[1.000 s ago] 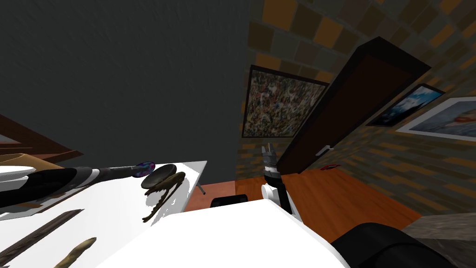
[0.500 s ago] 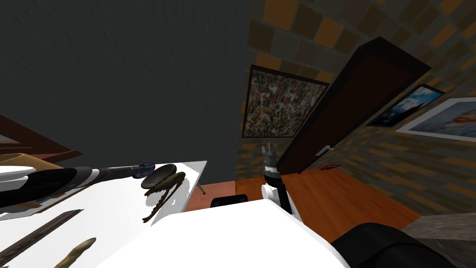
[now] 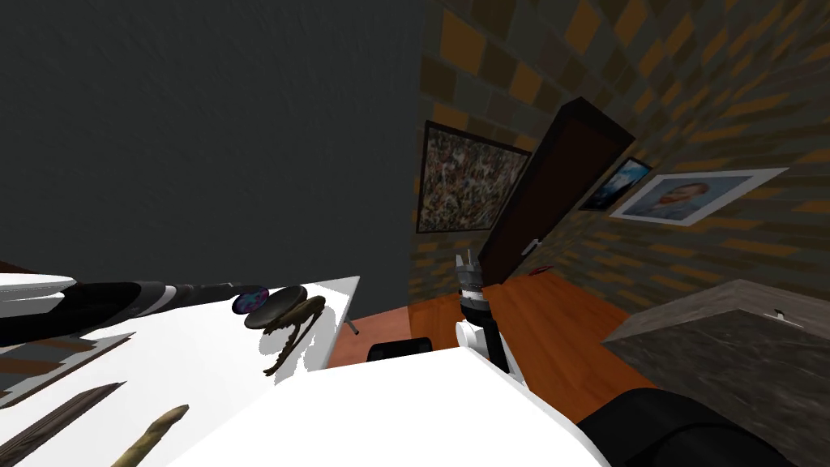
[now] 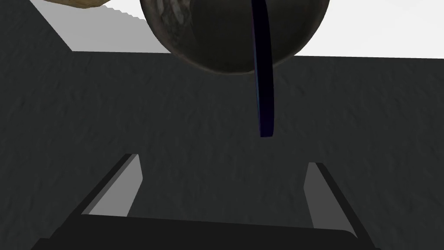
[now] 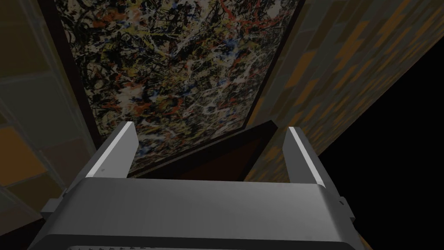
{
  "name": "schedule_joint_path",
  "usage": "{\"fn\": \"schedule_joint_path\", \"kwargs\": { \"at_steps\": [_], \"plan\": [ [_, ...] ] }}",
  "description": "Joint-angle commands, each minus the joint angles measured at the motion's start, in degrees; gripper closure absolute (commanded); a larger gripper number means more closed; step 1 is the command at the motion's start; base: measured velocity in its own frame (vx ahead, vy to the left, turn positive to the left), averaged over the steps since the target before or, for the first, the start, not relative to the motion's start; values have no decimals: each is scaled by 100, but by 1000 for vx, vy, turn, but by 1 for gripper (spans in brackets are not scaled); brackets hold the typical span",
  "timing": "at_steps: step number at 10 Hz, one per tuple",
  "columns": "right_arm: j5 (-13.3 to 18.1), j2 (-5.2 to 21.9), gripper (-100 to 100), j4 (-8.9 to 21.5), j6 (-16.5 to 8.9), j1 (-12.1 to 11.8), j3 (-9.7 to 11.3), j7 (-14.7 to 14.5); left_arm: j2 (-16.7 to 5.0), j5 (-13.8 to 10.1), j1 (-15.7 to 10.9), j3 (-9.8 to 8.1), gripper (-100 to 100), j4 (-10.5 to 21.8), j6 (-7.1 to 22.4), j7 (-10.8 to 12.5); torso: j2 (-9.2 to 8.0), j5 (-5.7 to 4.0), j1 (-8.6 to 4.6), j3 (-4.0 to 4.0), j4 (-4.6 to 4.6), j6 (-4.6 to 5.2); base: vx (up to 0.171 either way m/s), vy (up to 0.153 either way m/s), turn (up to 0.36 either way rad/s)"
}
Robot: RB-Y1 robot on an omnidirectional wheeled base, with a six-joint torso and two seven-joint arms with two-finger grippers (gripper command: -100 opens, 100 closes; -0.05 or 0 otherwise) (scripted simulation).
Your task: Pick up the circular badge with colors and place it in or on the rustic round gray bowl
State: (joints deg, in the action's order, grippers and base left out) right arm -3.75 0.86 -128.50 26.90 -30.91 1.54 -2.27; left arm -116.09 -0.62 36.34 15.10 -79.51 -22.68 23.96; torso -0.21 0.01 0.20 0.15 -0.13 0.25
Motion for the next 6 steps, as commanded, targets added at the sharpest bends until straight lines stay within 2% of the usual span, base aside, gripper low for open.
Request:
{"fn": "schedule_joint_path", "kwargs": {
  "at_steps": [1, 2, 3, 4, 5, 6],
  "plan": [
    [0, 0, 0, 0, 0, 0, 0, 0, -197, -47, 170, -125, -100, -35, 137, 286, 0, 0, 0, 0, 0, 0, -140, 52, -183],
    [0, 0, 0, 0, 0, 1, 0, 0, -197, -47, 170, -125, -100, -35, 137, 344, 0, -1, -1, -2, 2, 6, -115, 50, -159],
    [0, 0, 0, 0, 0, 0, 0, 0, -390, -173, 238, -123, -100, -67, 244, 565, 9, -1, -1, -5, 2, 1, -162, 45, -235],
    [0, 0, 0, 0, 0, 1, 0, 0, -572, -299, 306, -121, -100, -100, 350, 745, -1, -2, -4, -1, 2, 6, -240, 106, -461],
    [0, 1, 0, 0, 0, 3, 0, 0, -583, -299, 306, -121, -100, -100, 350, 785, -22, 0, 13, 11, -3, 10, -179, 101, -115],
    [0, 1, 0, 0, 0, 0, -1, 0, -776, -424, 373, -119, -100, -132, 457, 1006, -14, 5, 20, 9, -5, -6, -150, 52, -129]
  ]
}}
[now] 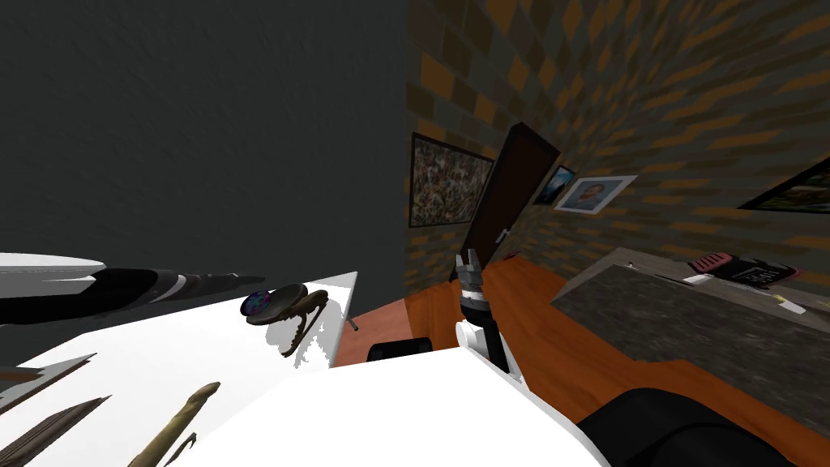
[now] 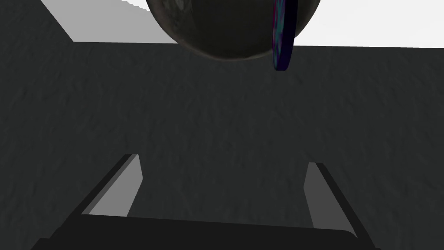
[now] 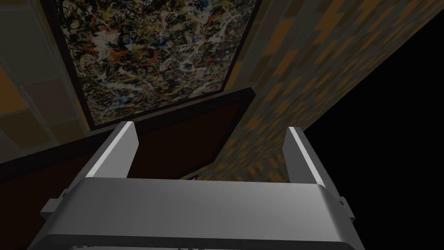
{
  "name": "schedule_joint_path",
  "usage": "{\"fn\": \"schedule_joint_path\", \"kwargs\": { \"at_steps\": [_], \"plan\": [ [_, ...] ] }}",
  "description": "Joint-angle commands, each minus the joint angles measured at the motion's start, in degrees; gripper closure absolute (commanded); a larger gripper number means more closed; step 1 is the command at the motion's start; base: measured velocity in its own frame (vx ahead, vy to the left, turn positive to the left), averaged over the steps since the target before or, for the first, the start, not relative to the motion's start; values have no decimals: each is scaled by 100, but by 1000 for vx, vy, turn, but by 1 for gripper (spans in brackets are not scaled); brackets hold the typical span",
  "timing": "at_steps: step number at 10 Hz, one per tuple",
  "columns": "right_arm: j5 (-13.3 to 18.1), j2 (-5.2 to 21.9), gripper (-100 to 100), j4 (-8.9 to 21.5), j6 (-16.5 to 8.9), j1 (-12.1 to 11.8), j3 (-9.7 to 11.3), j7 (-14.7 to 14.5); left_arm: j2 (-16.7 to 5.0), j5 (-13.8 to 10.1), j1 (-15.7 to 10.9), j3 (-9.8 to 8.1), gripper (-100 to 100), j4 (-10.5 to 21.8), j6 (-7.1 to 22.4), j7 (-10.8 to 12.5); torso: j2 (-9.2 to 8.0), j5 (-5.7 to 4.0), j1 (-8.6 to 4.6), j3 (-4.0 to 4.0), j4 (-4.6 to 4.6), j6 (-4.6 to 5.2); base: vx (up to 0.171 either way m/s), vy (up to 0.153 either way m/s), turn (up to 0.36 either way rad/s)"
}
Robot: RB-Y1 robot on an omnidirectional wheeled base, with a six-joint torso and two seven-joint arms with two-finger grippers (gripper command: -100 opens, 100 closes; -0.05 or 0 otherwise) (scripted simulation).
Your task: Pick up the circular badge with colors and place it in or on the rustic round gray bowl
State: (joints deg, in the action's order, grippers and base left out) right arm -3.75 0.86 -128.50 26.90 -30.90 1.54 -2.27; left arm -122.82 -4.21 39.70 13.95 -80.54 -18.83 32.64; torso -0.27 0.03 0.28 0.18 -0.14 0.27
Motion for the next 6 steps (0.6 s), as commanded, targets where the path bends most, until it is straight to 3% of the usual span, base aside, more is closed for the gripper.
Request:
{"fn": "schedule_joint_path", "kwargs": {
  "at_steps": [1, 2, 4, 5, 6],
  "plan": [
    [0, 0, 0, 0, 0, 0, 0, 0, -286, -192, 105, -2, -100, -62, 179, 286, 0, 0, 0, 0, 0, 0, -232, 40, -386],
    [0, 0, 0, 0, 0, 2, 1, 0, -297, -192, 105, -2, -100, -62, 179, 358, -15, -3, -8, 7, -2, 6, -179, 34, -147],
    [0, 0, 0, 0, 0, 0, 0, 0, -682, -443, 240, 2, -100, -127, 392, 727, 0, -2, -4, 0, 0, 0, -188, 53, -266],
    [0, 0, 0, 0, 0, 1, 0, 0, -683, -443, 240, 2, -100, -127, 392, 800, -10, -1, -1, 5, -2, 3, -181, 32, -150],
    [0, 0, 0, 0, 0, -1, 0, 0, -650, -421, 221, 6, -100, -128, 377, 727, -4, 0, -4, 4, -3, -7, -66, 7, -9]
  ]
}}
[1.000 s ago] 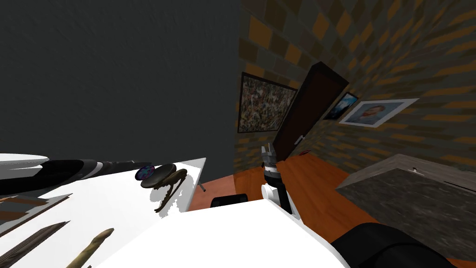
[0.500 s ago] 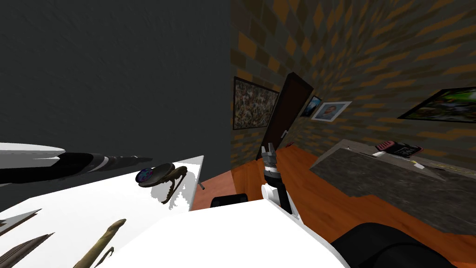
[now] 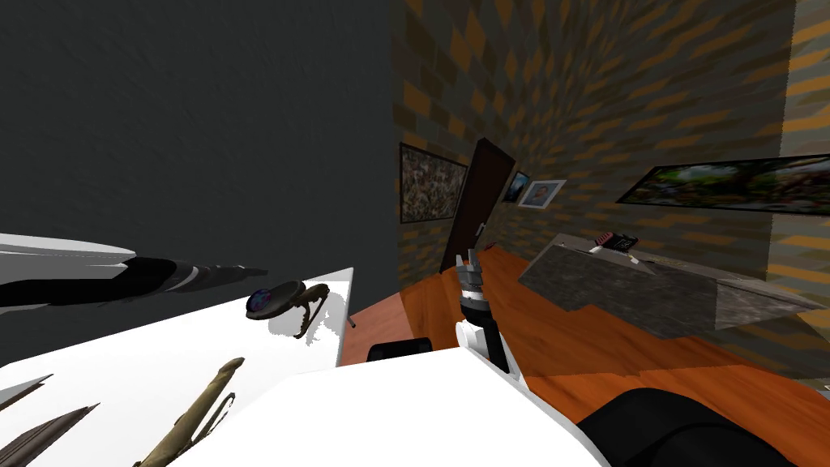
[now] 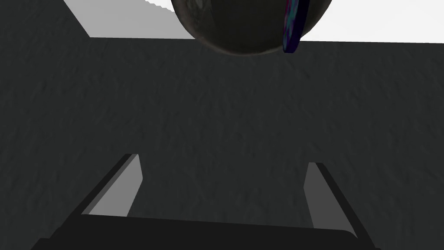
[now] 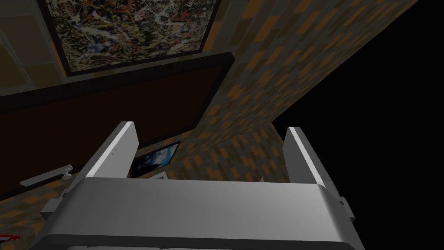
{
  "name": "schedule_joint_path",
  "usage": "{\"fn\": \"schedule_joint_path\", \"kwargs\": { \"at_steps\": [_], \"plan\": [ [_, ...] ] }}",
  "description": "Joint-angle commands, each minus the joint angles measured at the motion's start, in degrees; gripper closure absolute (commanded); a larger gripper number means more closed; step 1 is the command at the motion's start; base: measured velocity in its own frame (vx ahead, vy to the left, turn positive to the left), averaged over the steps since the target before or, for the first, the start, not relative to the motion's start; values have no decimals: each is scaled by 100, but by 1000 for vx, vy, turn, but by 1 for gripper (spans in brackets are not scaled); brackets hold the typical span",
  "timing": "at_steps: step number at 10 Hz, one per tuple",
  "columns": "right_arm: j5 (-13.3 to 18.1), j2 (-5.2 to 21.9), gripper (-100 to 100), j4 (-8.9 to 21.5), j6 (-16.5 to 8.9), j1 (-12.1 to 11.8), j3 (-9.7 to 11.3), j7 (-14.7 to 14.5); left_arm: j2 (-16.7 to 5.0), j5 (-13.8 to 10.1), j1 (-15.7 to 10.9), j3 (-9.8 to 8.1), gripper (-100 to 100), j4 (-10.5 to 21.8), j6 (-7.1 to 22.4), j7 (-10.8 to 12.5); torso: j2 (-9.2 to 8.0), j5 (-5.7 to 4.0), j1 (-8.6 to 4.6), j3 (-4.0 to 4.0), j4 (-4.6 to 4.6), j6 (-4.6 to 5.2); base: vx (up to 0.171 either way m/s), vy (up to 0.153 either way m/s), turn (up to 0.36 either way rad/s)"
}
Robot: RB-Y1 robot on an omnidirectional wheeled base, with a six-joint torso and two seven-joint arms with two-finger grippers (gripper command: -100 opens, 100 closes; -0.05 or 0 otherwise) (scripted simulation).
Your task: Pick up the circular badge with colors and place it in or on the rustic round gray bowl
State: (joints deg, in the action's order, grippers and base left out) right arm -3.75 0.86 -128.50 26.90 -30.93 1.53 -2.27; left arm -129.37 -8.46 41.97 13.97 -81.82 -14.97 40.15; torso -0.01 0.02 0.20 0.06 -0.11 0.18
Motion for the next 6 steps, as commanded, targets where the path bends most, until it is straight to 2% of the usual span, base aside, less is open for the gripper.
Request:
{"fn": "schedule_joint_path", "kwargs": {
  "at_steps": [1, 6],
  "plan": [
    [0, 0, 0, 0, 0, 0, 0, 0, 0, 0, 0, 0, 0, 0, 0, 0, 0, 0, 0, 0, 0, 0, -14, 2, 3],
    [0, 0, 0, 0, 0, -1, 0, 0, 2, 0, 0, 2, 0, 0, -1, -2, 42, -1, -4, -26, 12, 3, -1, 0, 0]
  ]
}}
